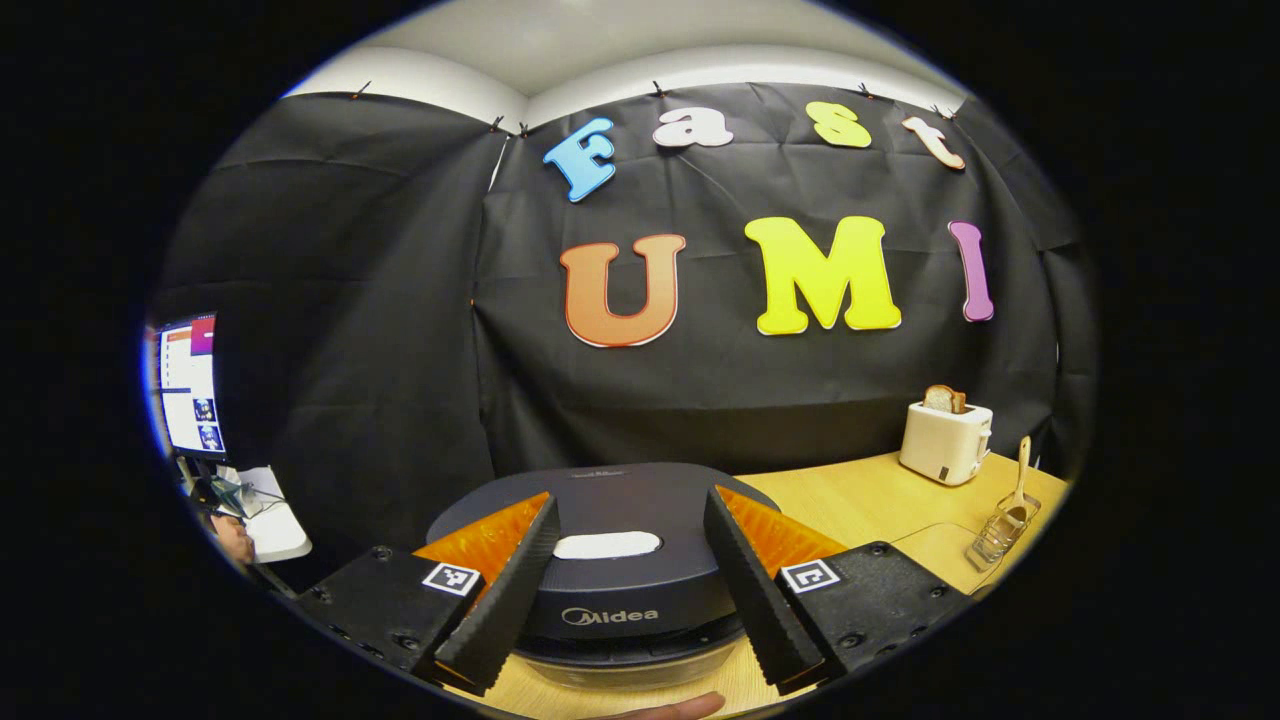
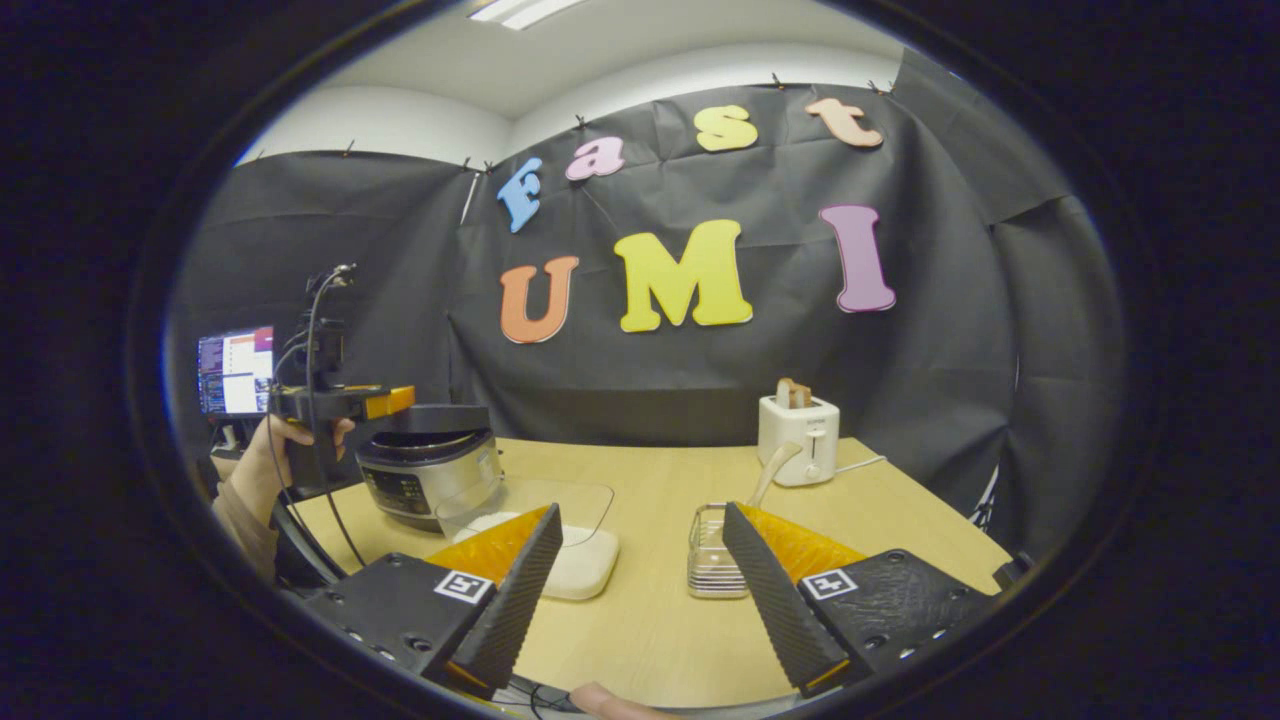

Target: Close the left gripper, press the button to open the rice cooker; take a wooden spoon from the chopstick holder with the right hand, scoop a spoonful of rice and pour it into the rice cooker, then put the wooden spoon back into the chopstick holder.

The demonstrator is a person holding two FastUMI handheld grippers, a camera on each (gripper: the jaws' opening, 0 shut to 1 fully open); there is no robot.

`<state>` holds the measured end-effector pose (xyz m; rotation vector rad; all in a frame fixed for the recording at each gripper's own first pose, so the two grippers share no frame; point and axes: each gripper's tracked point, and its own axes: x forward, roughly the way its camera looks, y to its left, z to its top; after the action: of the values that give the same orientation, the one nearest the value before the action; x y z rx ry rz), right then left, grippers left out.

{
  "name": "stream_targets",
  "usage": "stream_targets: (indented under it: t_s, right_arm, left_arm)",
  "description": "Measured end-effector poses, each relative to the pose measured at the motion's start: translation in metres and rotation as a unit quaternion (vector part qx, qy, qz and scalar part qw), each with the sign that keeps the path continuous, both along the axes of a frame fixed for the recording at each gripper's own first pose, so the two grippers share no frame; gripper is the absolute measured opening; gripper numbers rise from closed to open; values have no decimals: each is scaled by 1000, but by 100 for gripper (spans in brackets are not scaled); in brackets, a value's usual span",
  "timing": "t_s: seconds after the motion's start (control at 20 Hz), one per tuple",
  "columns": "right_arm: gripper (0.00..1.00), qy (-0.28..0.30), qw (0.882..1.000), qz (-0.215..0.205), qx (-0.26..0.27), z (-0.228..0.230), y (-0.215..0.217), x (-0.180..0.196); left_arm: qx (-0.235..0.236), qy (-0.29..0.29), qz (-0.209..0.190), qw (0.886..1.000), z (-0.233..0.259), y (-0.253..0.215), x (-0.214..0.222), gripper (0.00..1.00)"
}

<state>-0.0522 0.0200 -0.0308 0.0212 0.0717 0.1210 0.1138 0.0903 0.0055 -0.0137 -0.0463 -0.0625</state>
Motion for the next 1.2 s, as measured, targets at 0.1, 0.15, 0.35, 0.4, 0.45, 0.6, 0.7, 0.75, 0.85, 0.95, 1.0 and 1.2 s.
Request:
stream_targets:
  t_s: [0.1,0.15,0.35,0.4,0.45,0.6,0.7,0.75,0.85,0.95,1.0,1.2]
  right_arm:
    - [96,-3,1000,-5,1,1,-3,0]
    - [96,-2,1000,-5,2,2,-3,-1]
    - [92,0,1000,-1,7,4,-1,-4]
    - [92,-3,1000,-3,5,4,-3,-4]
    - [92,-5,1000,-5,4,5,-3,-5]
    - [92,-7,1000,-7,4,5,-3,-6]
    - [92,-5,1000,-5,7,5,-2,-6]
    - [92,-5,1000,-4,8,5,-1,-7]
    - [92,-10,1000,-3,5,8,0,-10]
    - [92,-15,1000,-4,2,10,2,-10]
    - [92,-17,1000,-3,0,11,4,-10]
    - [92,-22,1000,-11,-9,22,-2,-11]
  left_arm:
    - [4,10,-1,1000,-13,-1,-3,93]
    - [7,16,0,1000,-19,-2,-3,93]
    - [8,10,19,1000,-25,1,-7,87]
    - [6,4,22,1000,-25,1,-13,93]
    - [6,1,22,1000,-25,1,-14,93]
    - [7,5,6,1000,-35,-2,-17,91]
    - [1,1,-3,1000,-33,0,-17,90]
    - [-2,0,-3,1000,-33,1,-19,89]
    - [-1,2,12,1000,-31,3,-22,88]
    - [18,2,18,1000,-31,-2,-40,88]
    - [33,-17,18,999,-20,-9,-50,87]
    - [66,-21,10,998,-1,-36,-84,87]
